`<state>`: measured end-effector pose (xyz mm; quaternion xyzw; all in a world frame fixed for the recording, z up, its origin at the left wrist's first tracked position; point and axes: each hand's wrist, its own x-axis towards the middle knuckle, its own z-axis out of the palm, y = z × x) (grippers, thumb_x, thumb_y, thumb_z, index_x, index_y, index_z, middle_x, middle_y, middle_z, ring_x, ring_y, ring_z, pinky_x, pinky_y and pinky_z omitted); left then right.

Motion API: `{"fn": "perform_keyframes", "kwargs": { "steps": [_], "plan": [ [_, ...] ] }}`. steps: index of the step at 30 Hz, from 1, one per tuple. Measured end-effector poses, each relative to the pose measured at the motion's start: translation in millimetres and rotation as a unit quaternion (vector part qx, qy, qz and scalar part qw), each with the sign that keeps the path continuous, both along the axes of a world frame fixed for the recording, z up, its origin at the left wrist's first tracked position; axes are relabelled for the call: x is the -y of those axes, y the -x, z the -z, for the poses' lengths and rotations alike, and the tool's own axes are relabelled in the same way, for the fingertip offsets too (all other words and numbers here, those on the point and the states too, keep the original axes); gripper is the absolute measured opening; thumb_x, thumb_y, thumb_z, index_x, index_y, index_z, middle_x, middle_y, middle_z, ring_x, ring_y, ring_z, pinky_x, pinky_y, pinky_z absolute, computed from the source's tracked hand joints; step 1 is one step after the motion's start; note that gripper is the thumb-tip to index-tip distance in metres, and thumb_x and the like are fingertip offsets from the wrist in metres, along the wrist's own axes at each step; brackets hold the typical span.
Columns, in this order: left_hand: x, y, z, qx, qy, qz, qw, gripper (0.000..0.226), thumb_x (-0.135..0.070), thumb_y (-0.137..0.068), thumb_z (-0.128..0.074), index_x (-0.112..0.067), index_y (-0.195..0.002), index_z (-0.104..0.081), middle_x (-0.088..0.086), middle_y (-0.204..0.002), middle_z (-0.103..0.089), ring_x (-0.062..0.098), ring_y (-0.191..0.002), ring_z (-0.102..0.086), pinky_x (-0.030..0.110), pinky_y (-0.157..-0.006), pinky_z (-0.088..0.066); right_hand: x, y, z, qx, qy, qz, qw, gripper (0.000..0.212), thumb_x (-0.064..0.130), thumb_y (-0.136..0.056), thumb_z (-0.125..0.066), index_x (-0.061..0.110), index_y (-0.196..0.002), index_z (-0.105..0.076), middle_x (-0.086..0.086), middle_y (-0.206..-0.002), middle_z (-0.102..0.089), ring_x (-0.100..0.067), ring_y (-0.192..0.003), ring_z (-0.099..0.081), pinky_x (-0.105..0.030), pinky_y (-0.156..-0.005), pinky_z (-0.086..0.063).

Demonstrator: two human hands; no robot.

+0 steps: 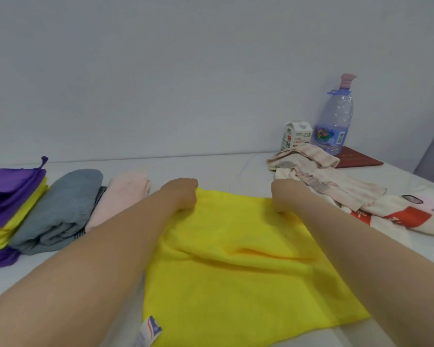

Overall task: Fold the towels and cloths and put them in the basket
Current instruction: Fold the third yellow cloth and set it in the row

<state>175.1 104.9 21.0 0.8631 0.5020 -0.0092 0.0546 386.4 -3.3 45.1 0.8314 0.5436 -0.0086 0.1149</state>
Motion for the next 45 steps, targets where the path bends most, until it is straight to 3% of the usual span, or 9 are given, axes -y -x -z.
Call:
{"fn": "perform_keyframes", "kwargs": {
  "steps": [4,9,15,21,26,30,34,41,45],
  "plan": [
    [-5,0,-10,0.054,0.021,0.012,0.998,0.033,-0.004,-0.085,-0.049,-0.009,-0.115,-0.061,0.006,-0.108,-0.059,0.021,-0.09,-0.056,0.024,-0.064,-0.041,-14,-4,-3,0.099,0.108,0.046,0.988,0.06,0.015,-0.086,-0.06,0.005,-0.14,-0.035,-0.019,-0.142,-0.039,-0.038,-0.129,-0.04,-0.043,-0.102,-0.04],
    [-11,10,-16,0.192,-0.011,-0.075,0.978,0.017,0.004,-0.063,-0.051,-0.008,-0.058,-0.061,0.008,-0.054,-0.06,0.019,-0.049,-0.056,0.024,-0.053,-0.05,-26,1,-13,0.134,-0.019,-0.005,0.991,0.033,0.008,-0.092,-0.046,0.007,-0.124,-0.054,-0.01,-0.123,-0.057,-0.031,-0.113,-0.055,-0.037,-0.084,-0.046],
    [-37,12,-36,0.603,0.117,-0.171,0.771,0.019,0.001,-0.085,-0.049,-0.011,-0.073,-0.058,0.015,-0.076,-0.067,0.015,-0.05,-0.065,0.039,-0.072,-0.057,-45,-5,-24,0.023,-0.364,0.07,0.928,0.018,0.009,-0.094,-0.045,0.005,-0.102,-0.06,-0.015,-0.101,-0.064,-0.035,-0.093,-0.062,-0.034,-0.064,-0.041],
    [-24,10,-17,0.656,0.258,-0.248,0.664,0.02,-0.023,-0.09,-0.059,-0.005,-0.082,-0.057,0.013,-0.076,-0.059,0.022,-0.058,-0.06,0.023,-0.04,-0.052,-54,-8,-11,-0.134,-0.193,0.122,0.964,0.018,0.004,-0.088,-0.057,0.003,-0.07,-0.054,-0.007,-0.071,-0.058,-0.023,-0.069,-0.057,-0.031,-0.062,-0.049],
    [-18,19,2,0.474,0.132,-0.263,0.83,0.036,-0.023,-0.082,-0.064,-0.002,-0.109,-0.052,0.013,-0.075,-0.063,0.026,-0.053,-0.063,0.03,-0.051,-0.051,-49,-8,11,-0.219,-0.225,0.094,0.945,0.018,0.002,-0.089,-0.046,0.004,-0.078,-0.06,-0.01,-0.079,-0.065,-0.023,-0.069,-0.062,-0.026,-0.06,-0.047],
    [-11,29,8,0.172,-0.064,-0.133,0.974,0.063,-0.018,-0.09,-0.048,-0.026,-0.147,-0.022,0.011,-0.128,-0.051,0.032,-0.11,-0.055,0.033,-0.078,-0.043,-38,-12,26,-0.15,-0.208,0.05,0.965,0.031,0.005,-0.09,-0.042,0.006,-0.116,-0.058,-0.012,-0.119,-0.054,-0.025,-0.089,-0.052,-0.029,-0.072,-0.041],
    [-11,33,10,0.094,-0.092,-0.101,0.986,0.059,-0.017,-0.092,-0.043,-0.029,-0.147,-0.025,0.008,-0.139,-0.039,0.031,-0.115,-0.051,0.034,-0.08,-0.041,-34,-14,34,-0.138,-0.193,0.066,0.969,0.025,0.006,-0.091,-0.039,0.006,-0.115,-0.048,-0.016,-0.123,-0.041,-0.024,-0.087,-0.043,-0.031,-0.074,-0.037],
    [-28,39,6,0.335,0.013,-0.209,0.919,0.044,-0.02,-0.09,-0.054,-0.009,-0.132,-0.049,0.015,-0.137,-0.046,0.03,-0.123,-0.047,0.032,-0.097,-0.038,-36,-28,28,-0.246,-0.286,0.157,0.913,0.011,0.009,-0.091,-0.046,0.003,-0.083,-0.048,-0.005,-0.067,-0.046,-0.015,-0.057,-0.04,-0.026,-0.048,-0.03],
    [-38,37,6,0.456,0.116,-0.264,0.842,0.006,-0.003,-0.085,-0.058,-0.008,-0.086,-0.055,0.008,-0.059,-0.07,0.032,-0.084,-0.068,0.041,-0.092,-0.051,-38,-29,23,-0.273,-0.246,0.176,0.913,0.03,0.024,-0.092,-0.05,0.007,-0.068,-0.045,-0.007,-0.061,-0.047,-0.02,-0.054,-0.044,-0.027,-0.055,-0.037]
  ]
}}
